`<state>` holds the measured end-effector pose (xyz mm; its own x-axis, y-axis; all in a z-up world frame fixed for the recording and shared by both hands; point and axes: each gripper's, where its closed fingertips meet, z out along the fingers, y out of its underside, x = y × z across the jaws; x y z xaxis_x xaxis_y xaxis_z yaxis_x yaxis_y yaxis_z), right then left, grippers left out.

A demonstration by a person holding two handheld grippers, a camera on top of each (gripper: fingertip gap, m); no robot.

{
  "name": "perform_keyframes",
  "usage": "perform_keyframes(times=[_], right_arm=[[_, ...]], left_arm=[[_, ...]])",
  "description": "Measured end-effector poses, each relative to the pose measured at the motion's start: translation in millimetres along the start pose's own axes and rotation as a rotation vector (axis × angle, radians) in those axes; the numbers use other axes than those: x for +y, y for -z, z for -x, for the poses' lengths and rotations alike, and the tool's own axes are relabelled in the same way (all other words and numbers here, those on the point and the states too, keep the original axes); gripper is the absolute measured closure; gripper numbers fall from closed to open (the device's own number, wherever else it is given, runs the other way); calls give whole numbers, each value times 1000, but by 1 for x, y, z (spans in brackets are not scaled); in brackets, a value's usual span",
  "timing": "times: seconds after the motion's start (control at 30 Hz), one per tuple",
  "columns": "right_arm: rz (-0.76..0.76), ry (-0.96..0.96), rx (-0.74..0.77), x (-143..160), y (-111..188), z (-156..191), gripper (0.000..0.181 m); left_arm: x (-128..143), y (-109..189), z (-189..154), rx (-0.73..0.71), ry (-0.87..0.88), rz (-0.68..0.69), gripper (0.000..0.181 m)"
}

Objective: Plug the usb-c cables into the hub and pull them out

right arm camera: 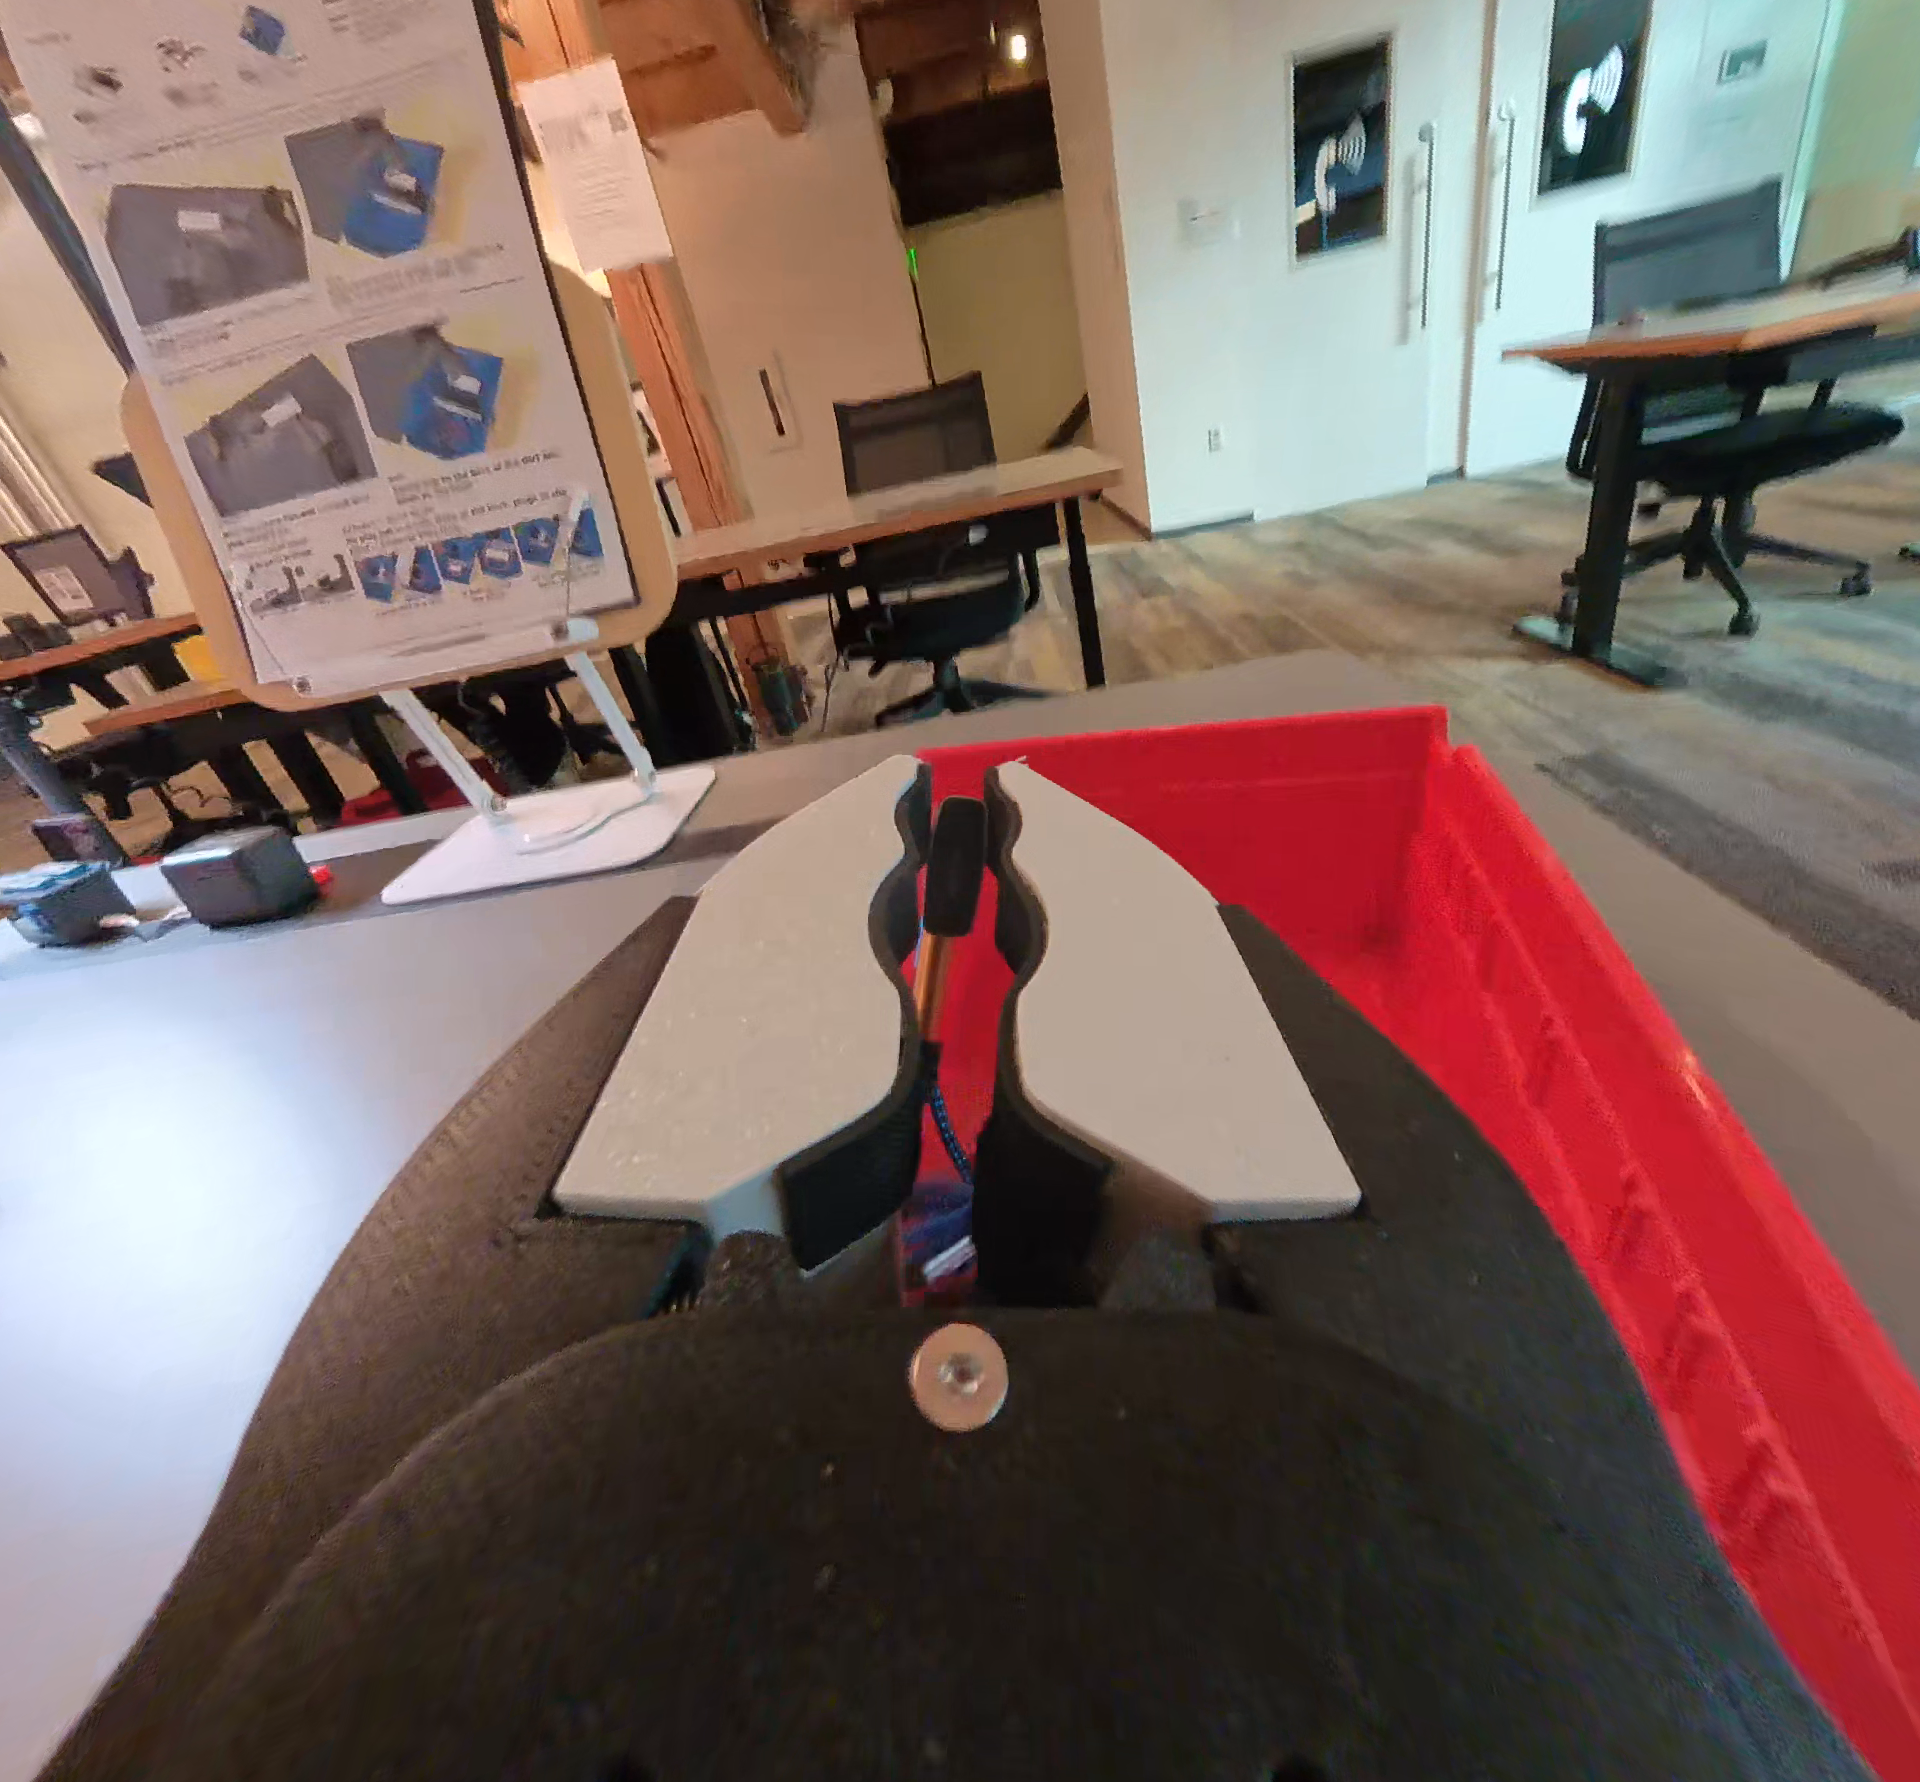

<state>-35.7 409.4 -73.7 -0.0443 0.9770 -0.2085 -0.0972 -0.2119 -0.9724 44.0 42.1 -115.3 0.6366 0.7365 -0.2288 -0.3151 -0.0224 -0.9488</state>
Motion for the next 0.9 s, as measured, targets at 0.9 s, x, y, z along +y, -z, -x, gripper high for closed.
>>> perform_keyframes(times=[0.9], right_arm=[[603, 456, 284, 74, -42, -81, 168]], left_arm=[[3, 2, 5, -13, -5, 16, 81]])
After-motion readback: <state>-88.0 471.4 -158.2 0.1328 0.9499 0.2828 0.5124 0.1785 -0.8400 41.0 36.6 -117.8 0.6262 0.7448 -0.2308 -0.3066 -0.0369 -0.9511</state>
